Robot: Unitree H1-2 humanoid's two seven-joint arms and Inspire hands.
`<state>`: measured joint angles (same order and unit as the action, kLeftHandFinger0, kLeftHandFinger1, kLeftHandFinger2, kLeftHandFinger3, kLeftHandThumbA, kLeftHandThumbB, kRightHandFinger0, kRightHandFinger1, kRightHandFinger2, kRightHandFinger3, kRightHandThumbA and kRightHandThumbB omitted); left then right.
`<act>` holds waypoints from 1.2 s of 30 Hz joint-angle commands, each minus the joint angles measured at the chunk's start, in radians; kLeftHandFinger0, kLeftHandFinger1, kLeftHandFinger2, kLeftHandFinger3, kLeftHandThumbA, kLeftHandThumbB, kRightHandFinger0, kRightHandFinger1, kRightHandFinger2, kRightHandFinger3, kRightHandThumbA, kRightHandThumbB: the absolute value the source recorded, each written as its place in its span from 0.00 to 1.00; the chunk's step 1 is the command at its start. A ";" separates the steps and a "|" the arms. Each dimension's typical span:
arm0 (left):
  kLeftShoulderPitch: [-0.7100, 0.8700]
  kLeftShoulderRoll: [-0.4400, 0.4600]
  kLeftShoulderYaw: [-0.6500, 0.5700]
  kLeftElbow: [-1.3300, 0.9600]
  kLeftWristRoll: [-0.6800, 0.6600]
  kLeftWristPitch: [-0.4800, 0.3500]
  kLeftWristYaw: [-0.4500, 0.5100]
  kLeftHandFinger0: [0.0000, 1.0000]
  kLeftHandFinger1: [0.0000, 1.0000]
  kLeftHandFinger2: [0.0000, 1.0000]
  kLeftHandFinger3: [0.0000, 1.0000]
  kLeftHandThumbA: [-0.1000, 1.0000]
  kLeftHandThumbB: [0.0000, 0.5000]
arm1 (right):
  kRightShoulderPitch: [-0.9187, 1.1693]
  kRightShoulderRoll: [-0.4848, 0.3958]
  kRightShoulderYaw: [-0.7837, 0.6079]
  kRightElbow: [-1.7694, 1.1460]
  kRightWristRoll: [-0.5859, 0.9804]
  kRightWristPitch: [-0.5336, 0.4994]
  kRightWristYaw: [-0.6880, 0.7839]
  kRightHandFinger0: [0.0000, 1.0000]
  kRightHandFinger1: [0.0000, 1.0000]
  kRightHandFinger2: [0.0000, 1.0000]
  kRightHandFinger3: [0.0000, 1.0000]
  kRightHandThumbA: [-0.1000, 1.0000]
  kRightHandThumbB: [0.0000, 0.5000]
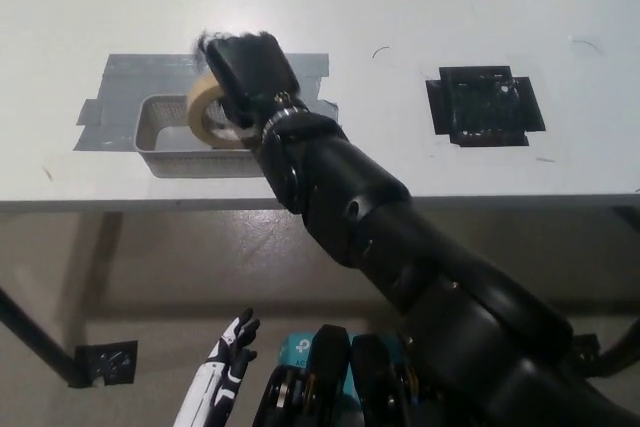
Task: The robot picks the tape placed on the black area with right hand and places it in the small grey container.
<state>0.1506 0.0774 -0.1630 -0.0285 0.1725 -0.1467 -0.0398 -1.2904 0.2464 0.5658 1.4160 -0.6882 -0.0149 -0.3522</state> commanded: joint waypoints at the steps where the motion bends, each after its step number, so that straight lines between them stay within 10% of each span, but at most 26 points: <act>1: 0.005 0.009 -0.020 -0.043 0.022 -0.033 -0.016 0.91 1.00 1.00 1.00 1.00 0.11 | -0.019 -0.017 -0.006 -0.007 0.022 0.037 0.078 1.00 1.00 1.00 1.00 0.83 0.86; 14: -0.006 0.004 -0.021 -0.052 0.035 -0.027 0.000 0.87 0.98 1.00 1.00 0.97 0.09 | 0.054 -0.095 0.016 -0.042 0.005 -0.010 0.001 1.00 1.00 1.00 1.00 1.00 1.00; 19: -0.036 0.014 -0.013 -0.055 0.039 -0.022 -0.004 0.81 0.97 1.00 1.00 0.98 0.06 | 0.005 -0.161 -0.096 -0.123 0.155 -0.089 0.342 1.00 1.00 1.00 1.00 1.00 1.00; 25: -0.045 0.020 -0.011 -0.059 0.033 0.004 -0.016 0.81 0.98 1.00 1.00 0.99 0.07 | -0.033 -0.277 -0.334 -0.431 0.502 0.111 0.833 1.00 1.00 1.00 1.00 0.82 1.00; 30: -0.038 0.019 -0.008 -0.055 0.023 -0.007 -0.014 0.81 0.98 1.00 1.00 0.96 0.05 | -0.056 -0.365 -0.366 -0.568 0.597 0.211 1.031 1.00 1.00 1.00 1.00 0.95 1.00; 33: -0.041 0.020 -0.008 -0.056 0.029 -0.005 -0.012 0.79 0.96 1.00 1.00 0.94 0.05 | -0.060 -0.392 -0.471 -0.645 0.738 0.419 1.098 1.00 1.00 1.00 1.00 0.65 1.00; 36: -0.031 0.020 -0.006 -0.054 0.026 -0.020 -0.008 0.79 0.96 1.00 1.00 0.94 0.07 | -0.063 -0.419 -0.501 -0.650 0.780 0.485 1.153 1.00 1.00 1.00 1.00 0.59 1.00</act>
<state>0.1277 0.0807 -0.1777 -0.0535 0.2034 -0.1377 -0.0389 -1.1734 -0.0210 0.2965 1.1119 -0.4365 0.0620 0.1214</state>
